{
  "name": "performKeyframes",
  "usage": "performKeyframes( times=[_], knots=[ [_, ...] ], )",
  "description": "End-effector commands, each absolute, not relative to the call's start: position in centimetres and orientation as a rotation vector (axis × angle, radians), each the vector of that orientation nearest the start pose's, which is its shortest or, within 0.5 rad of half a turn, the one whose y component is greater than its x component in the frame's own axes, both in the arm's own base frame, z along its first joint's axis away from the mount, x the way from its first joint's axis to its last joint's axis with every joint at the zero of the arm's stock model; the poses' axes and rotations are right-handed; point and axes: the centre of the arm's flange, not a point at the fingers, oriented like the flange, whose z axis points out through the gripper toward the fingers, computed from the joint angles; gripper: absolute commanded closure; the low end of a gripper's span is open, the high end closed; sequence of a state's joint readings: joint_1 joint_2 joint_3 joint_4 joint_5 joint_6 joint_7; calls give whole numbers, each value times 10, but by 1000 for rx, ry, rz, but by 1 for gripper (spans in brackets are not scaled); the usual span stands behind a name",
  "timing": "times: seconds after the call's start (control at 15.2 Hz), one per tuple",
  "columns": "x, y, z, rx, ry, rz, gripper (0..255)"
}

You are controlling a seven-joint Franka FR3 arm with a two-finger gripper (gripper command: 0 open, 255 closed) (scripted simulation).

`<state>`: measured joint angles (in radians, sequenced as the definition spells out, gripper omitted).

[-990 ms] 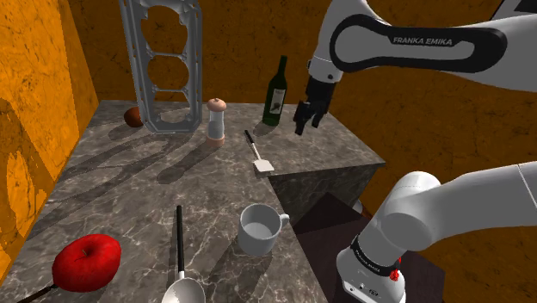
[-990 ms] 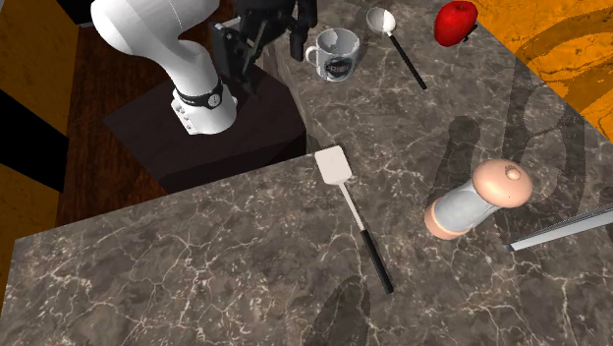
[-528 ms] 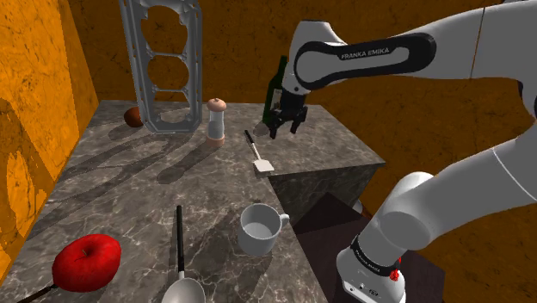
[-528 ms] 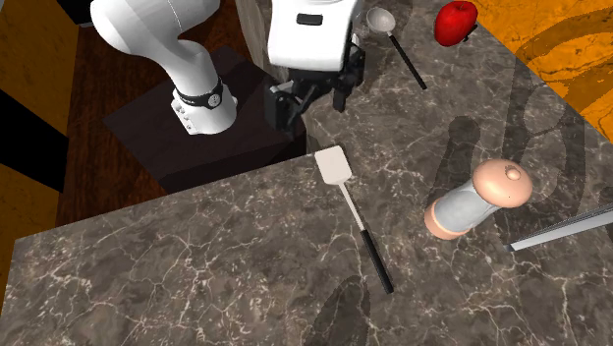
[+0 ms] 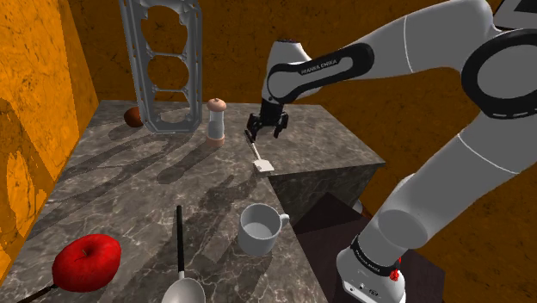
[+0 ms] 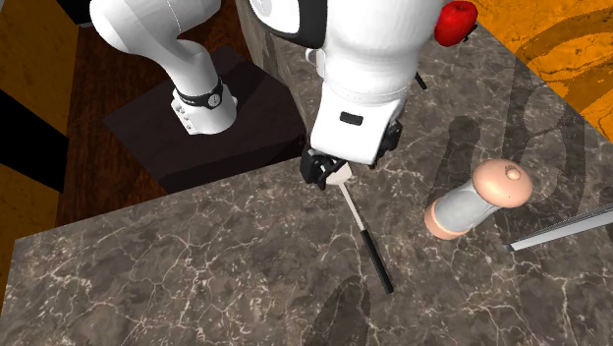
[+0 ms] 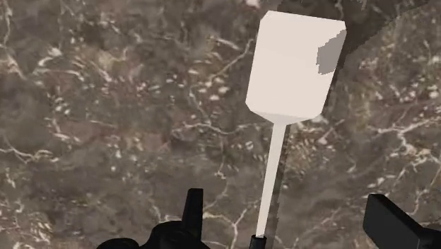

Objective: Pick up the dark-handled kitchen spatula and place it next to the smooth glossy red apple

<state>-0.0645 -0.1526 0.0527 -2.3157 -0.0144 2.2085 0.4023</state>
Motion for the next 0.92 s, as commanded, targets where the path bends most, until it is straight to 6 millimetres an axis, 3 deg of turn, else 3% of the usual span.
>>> performKeyframes(
  times=[0.0, 0.13, 0.59, 0.86],
  knots=[
    [514, -9, 392, -3070, 719, -90, 0],
    [532, -14, 378, -3056, 790, -102, 0],
    [534, -15, 342, -3056, 790, -102, 0],
    [534, -15, 338, -3056, 790, -102, 0]
  ],
)
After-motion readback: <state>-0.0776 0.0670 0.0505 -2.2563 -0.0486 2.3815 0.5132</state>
